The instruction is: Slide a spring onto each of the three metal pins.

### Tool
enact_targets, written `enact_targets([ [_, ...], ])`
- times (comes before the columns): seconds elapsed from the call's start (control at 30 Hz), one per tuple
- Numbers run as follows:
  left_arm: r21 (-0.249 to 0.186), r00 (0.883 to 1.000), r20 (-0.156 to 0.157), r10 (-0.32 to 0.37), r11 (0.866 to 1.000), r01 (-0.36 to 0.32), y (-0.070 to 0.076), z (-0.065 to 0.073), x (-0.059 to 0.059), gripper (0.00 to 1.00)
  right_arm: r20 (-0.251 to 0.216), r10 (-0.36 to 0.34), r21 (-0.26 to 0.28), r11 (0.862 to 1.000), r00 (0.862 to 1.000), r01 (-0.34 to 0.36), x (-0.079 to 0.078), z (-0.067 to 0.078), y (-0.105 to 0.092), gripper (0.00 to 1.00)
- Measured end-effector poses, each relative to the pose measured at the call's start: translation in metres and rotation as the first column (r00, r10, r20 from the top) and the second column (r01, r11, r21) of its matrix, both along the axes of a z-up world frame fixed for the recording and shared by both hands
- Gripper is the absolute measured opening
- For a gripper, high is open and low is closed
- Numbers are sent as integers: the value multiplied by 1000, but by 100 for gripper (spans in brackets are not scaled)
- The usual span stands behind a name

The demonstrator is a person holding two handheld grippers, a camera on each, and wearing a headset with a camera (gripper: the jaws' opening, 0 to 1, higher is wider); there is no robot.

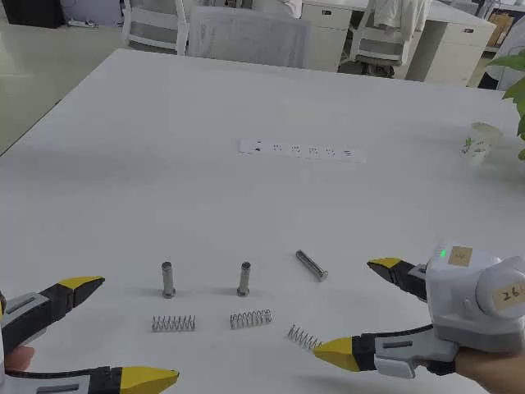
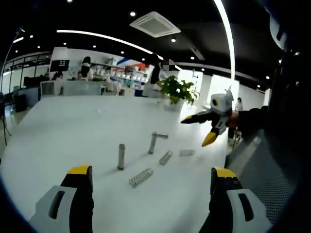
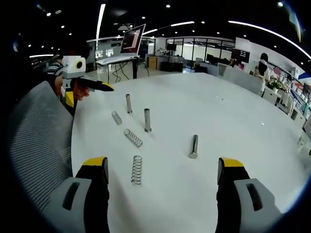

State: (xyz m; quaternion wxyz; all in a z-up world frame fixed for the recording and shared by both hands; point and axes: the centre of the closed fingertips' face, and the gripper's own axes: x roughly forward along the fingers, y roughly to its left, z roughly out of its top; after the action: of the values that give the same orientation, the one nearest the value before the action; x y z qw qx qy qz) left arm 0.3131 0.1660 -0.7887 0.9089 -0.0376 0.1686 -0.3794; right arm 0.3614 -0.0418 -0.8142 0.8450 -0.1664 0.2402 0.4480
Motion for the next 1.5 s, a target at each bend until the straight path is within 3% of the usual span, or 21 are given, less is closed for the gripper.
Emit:
enact_targets([
  [1.5,2,1000,2,0,1000,0,1,1,-1,98,-1,7,-12,1000,1000,-7,-2,-2,1,92],
])
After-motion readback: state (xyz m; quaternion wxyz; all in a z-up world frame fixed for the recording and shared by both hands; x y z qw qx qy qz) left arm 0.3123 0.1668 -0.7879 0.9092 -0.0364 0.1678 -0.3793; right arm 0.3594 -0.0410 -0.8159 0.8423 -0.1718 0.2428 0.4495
